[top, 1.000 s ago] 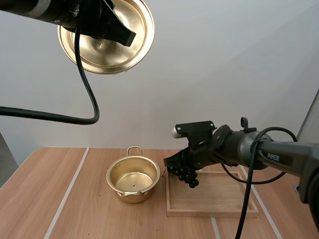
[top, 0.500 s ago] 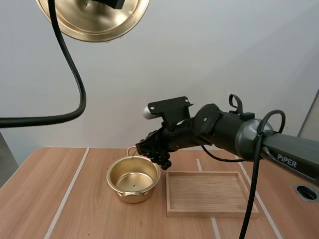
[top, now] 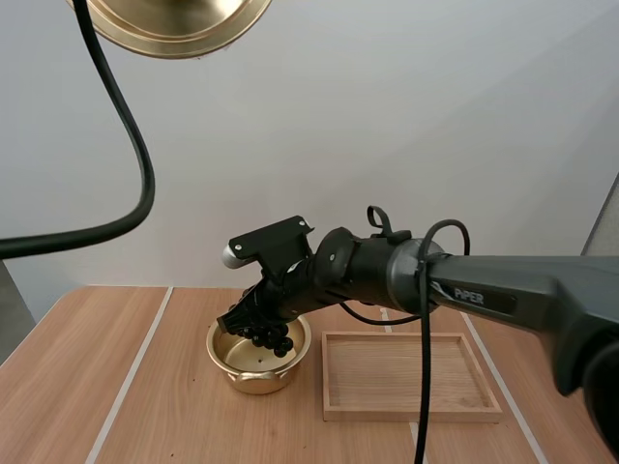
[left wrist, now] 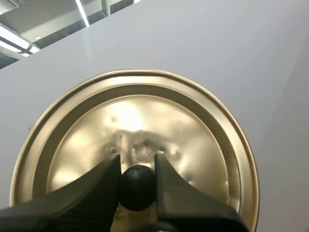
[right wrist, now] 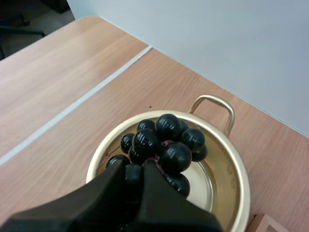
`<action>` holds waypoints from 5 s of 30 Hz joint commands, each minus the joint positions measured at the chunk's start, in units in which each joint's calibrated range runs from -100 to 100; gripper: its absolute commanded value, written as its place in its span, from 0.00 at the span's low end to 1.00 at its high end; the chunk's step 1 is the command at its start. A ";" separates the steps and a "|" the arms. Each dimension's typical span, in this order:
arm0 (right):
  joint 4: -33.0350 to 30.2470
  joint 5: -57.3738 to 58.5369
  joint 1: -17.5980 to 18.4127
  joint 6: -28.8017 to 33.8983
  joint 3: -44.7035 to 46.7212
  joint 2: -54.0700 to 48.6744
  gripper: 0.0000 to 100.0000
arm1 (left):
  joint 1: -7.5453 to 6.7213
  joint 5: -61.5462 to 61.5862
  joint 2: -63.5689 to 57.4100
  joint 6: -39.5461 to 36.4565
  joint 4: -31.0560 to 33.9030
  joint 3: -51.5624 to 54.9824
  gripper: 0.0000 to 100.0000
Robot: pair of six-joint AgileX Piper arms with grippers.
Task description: Open the lid, put the grape in the pot, and close it
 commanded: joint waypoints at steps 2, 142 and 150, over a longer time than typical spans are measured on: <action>-1.85 -2.62 0.12 -0.69 -3.56 3.93 0.00 | 0.13 -2.12 -0.42 -0.47 -0.83 -0.30 0.00; -21.27 67.54 -15.91 15.42 8.15 -68.88 0.00 | 0.13 -0.47 24.80 20.63 -13.48 46.03 1.00; -19.74 67.54 -15.91 15.42 8.15 -68.88 0.00 | 0.13 5.42 4.01 17.67 -13.29 46.03 1.00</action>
